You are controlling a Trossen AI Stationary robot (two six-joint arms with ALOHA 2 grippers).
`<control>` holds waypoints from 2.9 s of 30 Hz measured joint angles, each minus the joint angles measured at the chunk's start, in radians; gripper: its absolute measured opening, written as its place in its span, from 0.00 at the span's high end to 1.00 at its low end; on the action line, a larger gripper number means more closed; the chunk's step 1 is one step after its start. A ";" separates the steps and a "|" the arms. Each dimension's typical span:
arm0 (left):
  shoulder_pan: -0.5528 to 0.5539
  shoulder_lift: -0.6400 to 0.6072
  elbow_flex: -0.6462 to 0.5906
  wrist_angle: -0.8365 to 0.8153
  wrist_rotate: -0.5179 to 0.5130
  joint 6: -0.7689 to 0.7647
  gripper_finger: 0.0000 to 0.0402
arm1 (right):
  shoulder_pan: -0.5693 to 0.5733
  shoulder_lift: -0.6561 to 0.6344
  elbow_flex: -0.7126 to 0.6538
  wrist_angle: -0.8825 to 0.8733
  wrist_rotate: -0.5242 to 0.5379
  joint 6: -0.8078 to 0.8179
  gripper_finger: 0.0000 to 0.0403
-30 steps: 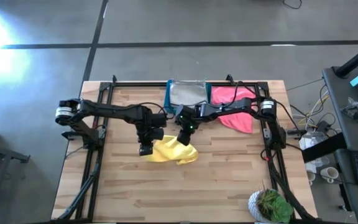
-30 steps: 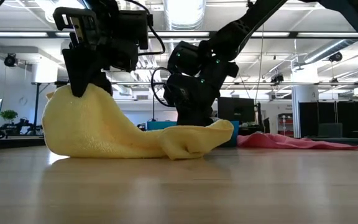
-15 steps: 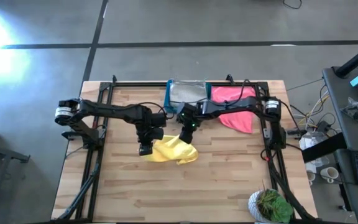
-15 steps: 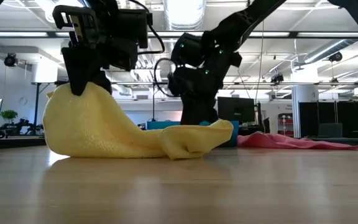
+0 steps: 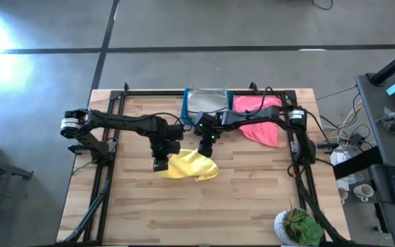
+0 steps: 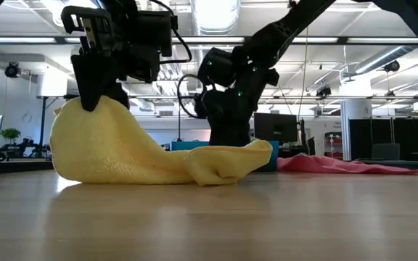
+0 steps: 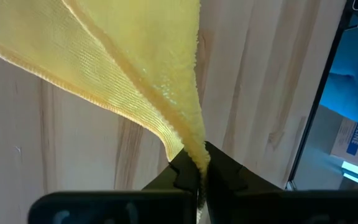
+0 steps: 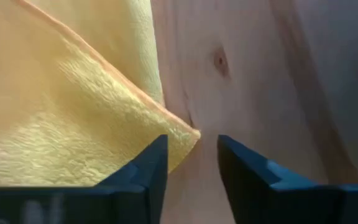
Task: Fold microfiber towels
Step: Fold the yellow microfiber cloth
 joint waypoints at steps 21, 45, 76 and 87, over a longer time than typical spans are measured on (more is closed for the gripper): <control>0.000 0.000 -0.002 -0.002 0.000 0.009 1.00 | 0.029 0.054 0.002 0.015 -0.033 -0.039 0.72; 0.000 -0.072 0.091 -0.244 -0.088 0.156 1.00 | 0.163 -0.212 0.075 -0.201 0.088 0.175 0.98; 0.001 -0.118 0.661 -0.570 -0.619 0.215 1.00 | 0.383 -0.477 0.166 -0.250 0.828 0.091 0.98; -0.001 -0.116 0.661 -0.570 -0.736 0.287 1.00 | 0.356 -0.484 0.259 -0.250 0.803 -0.152 0.98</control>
